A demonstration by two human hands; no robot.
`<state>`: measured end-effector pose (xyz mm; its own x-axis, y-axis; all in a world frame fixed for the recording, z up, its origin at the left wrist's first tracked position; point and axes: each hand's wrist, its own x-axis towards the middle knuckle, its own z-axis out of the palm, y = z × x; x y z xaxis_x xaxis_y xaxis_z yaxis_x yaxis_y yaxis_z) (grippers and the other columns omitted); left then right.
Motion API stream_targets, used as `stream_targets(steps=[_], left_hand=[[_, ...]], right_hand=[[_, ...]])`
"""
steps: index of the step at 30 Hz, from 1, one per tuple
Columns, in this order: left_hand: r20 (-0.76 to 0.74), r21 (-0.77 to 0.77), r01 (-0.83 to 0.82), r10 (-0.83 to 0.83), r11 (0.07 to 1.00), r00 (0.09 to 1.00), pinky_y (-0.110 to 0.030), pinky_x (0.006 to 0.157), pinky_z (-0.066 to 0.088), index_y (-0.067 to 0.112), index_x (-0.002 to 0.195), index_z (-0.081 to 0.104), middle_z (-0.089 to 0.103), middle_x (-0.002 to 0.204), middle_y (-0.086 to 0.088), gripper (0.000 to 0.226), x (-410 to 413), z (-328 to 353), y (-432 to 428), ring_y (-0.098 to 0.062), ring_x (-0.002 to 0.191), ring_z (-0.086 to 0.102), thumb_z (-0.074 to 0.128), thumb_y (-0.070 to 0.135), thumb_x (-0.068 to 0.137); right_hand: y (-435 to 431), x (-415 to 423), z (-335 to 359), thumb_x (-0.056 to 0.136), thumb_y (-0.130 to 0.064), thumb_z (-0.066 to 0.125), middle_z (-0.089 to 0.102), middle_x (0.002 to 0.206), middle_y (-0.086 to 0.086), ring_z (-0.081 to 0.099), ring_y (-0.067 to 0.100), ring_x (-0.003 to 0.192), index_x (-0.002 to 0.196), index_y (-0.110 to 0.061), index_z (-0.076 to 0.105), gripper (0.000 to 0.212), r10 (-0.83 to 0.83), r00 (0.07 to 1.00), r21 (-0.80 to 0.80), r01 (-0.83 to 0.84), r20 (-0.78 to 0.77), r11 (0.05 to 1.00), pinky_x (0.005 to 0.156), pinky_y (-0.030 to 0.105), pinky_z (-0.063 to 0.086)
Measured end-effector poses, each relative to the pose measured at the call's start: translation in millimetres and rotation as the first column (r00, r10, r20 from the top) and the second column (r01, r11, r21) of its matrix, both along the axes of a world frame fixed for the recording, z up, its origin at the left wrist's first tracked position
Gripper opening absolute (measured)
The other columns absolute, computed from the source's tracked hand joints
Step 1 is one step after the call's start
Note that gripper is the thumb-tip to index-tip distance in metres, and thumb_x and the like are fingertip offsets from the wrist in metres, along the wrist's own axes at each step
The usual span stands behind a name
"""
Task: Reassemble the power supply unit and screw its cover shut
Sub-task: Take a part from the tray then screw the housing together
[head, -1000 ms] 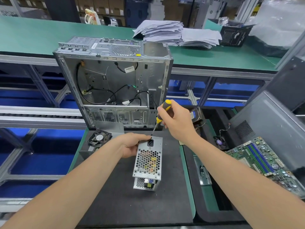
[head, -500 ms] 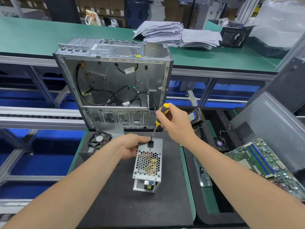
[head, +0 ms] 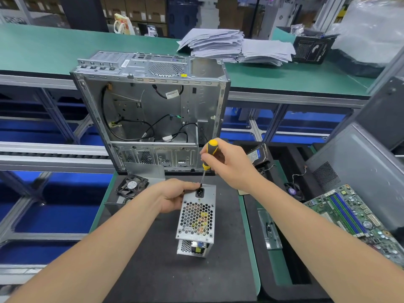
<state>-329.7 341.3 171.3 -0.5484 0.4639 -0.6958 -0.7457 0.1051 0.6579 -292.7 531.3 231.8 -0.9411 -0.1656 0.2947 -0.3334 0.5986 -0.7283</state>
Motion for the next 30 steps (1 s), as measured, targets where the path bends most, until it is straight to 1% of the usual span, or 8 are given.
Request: stream_targets(steps=[4, 8, 12, 17, 20, 23, 27, 30], left_hand=[[-0.064, -0.035, 0.008, -0.01, 0.999, 0.998, -0.051, 0.103, 0.053, -0.011, 0.13, 0.061, 0.069, 0.124, -0.026, 0.036, -1.1, -2.1, 1.3, -0.035, 0.109, 0.068, 0.064, 0.008, 0.099], [-0.117, -0.07, 0.041, -0.049, 0.997, 0.992, -0.045, 0.09, 0.061, -0.011, 0.124, 0.065, 0.073, 0.118, -0.025, 0.032, -1.8, -0.7, 1.8, -0.03, 0.096, 0.072, 0.065, 0.009, 0.099], [-0.114, -0.065, 0.05, -0.057, 0.997, 0.992, -0.038, 0.077, 0.065, -0.008, 0.118, 0.069, 0.075, 0.113, -0.021, 0.026, -1.9, -0.1, -1.2, -0.026, 0.089, 0.075, 0.065, 0.01, 0.099], [-0.139, -0.09, 0.027, -0.039, 0.996, 0.989, -0.038, 0.078, 0.063, -0.01, 0.122, 0.067, 0.071, 0.119, -0.025, 0.031, -1.0, -1.5, 0.2, -0.027, 0.087, 0.072, 0.066, 0.01, 0.099], [-0.126, -0.077, 0.021, -0.03, 0.997, 0.992, -0.043, 0.086, 0.06, -0.011, 0.123, 0.066, 0.069, 0.123, -0.027, 0.031, -0.5, -1.1, -0.6, -0.029, 0.09, 0.07, 0.065, 0.008, 0.099], [-0.125, -0.07, 0.008, -0.016, 0.998, 0.992, -0.043, 0.087, 0.06, -0.01, 0.122, 0.067, 0.07, 0.122, -0.027, 0.029, 0.0, -2.4, 0.2, -0.028, 0.089, 0.071, 0.065, 0.007, 0.099], [-0.127, -0.07, -0.007, -0.002, 0.998, 0.992, -0.046, 0.095, 0.058, -0.011, 0.121, 0.067, 0.071, 0.12, -0.027, 0.03, -0.3, -5.1, 2.0, -0.029, 0.091, 0.071, 0.066, 0.008, 0.098], [-0.139, -0.087, 0.003, -0.016, 0.996, 0.99, -0.043, 0.088, 0.059, -0.011, 0.124, 0.066, 0.071, 0.119, -0.026, 0.032, -0.7, -4.9, 2.5, -0.027, 0.087, 0.071, 0.066, 0.01, 0.099]], right_hand=[[4.1, -5.6, 16.1, 0.102, -0.027, 0.065, 0.069, 0.085, -0.003, 0.07, 0.018, 0.073, 0.121, -0.034, 0.053, 0.024, 0.114, 0.993, 0.117, -0.114, 0.003, 0.987, 0.07, 0.037, 0.058], [1.4, -11.8, 30.5, 0.093, -0.046, 0.075, 0.063, 0.07, -0.007, 0.061, 0.011, 0.065, 0.098, -0.024, 0.055, 0.03, 0.058, 0.994, 0.335, -0.024, -0.091, 0.942, 0.059, 0.027, 0.05], [-8.0, -15.6, 35.0, 0.089, -0.061, 0.071, 0.047, 0.058, -0.005, 0.044, 0.018, 0.054, 0.08, -0.014, 0.046, 0.054, 0.028, 0.993, 0.502, 0.033, -0.114, 0.864, 0.055, 0.041, 0.045], [-11.4, -14.8, 40.1, 0.098, -0.03, 0.063, 0.065, 0.091, -0.009, 0.062, 0.013, 0.082, 0.105, -0.027, 0.06, 0.008, 0.23, 0.973, 0.447, -0.198, -0.018, 0.872, 0.074, 0.036, 0.054], [-10.6, -14.5, 40.6, 0.096, -0.02, 0.061, 0.066, 0.081, -0.009, 0.061, 0.013, 0.07, 0.108, -0.03, 0.057, 0.015, 0.27, 0.961, 0.423, -0.27, 0.062, 0.865, 0.063, 0.027, 0.051], [-9.9, -17.6, 41.3, 0.098, -0.027, 0.066, 0.062, 0.068, -0.009, 0.058, 0.012, 0.06, 0.099, -0.023, 0.059, 0.008, 0.201, 0.978, 0.478, -0.154, -0.049, 0.865, 0.06, 0.027, 0.05], [-17.1, -23.3, 46.2, 0.095, -0.059, 0.064, 0.051, 0.063, -0.002, 0.057, 0.023, 0.071, 0.077, -0.02, 0.046, 0.047, -0.059, 0.998, 0.596, 0.029, 0.031, 0.803, 0.065, 0.042, 0.053], [-28.2, -22.1, 45.2, 0.094, -0.071, 0.055, 0.045, 0.062, -0.003, 0.054, 0.027, 0.072, 0.066, -0.021, 0.04, 0.059, -0.159, 0.979, 0.744, 0.202, -0.13, 0.637, 0.057, 0.035, 0.036]])
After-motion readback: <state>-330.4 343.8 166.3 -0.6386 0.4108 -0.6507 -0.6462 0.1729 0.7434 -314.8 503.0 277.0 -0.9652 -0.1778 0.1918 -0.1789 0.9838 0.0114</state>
